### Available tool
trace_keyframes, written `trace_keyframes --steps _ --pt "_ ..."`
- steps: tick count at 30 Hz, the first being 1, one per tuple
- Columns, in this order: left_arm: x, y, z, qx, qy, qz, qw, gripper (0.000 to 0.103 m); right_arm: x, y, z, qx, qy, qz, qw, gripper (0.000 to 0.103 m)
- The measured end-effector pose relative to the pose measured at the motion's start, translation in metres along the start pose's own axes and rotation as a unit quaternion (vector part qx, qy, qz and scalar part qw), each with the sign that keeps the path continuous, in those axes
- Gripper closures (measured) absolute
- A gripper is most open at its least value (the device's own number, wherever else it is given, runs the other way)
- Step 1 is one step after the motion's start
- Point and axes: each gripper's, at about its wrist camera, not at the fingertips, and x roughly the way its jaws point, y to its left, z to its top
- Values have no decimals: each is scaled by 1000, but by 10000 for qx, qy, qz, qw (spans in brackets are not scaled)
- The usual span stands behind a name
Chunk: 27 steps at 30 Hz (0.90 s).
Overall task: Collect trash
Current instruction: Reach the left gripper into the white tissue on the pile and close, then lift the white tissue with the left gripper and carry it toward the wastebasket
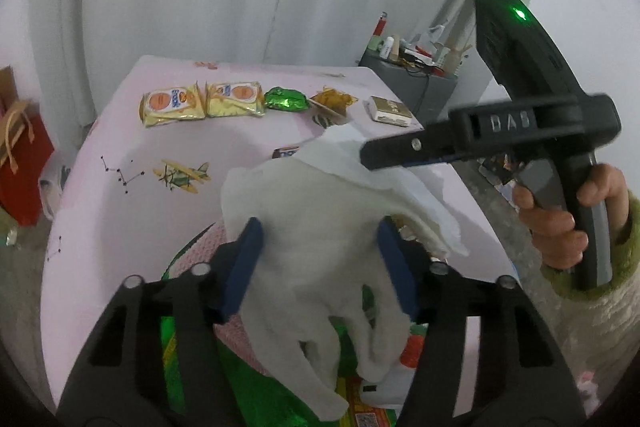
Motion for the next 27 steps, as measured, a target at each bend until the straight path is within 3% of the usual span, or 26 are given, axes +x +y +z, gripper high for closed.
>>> trace_keyframes --steps 10,13,18,20,21,22,24,27 --pt "5 14 8 -198 -38 -10 9998 83 -13 -8 -2 240 -317 -19 9992 91" --pt "2 12 8 -150 -103 -2 9998 89 -15 -11 -4 303 -363 -6 9989 97" --pt "-6 14 10 -152 -264 8 9995 99 -25 -6 -8 283 -530 97 9981 98" --pt "-6 14 10 -140 -234 51 9996 100 -27 2 -10 145 -427 209 9988 96" --pt "-6 14 9 -134 -224 82 9996 100 -26 7 -11 77 -345 207 9992 83" --pt "-6 14 9 -116 -213 164 9996 100 -24 10 -11 11 -309 169 9994 53" --pt "-7 15 8 -111 -219 250 9994 100 -21 22 -15 -294 -312 -14 9991 29" --pt "-8 17 7 -177 -231 262 9992 100 -9 32 -19 -593 -186 -394 9973 29"
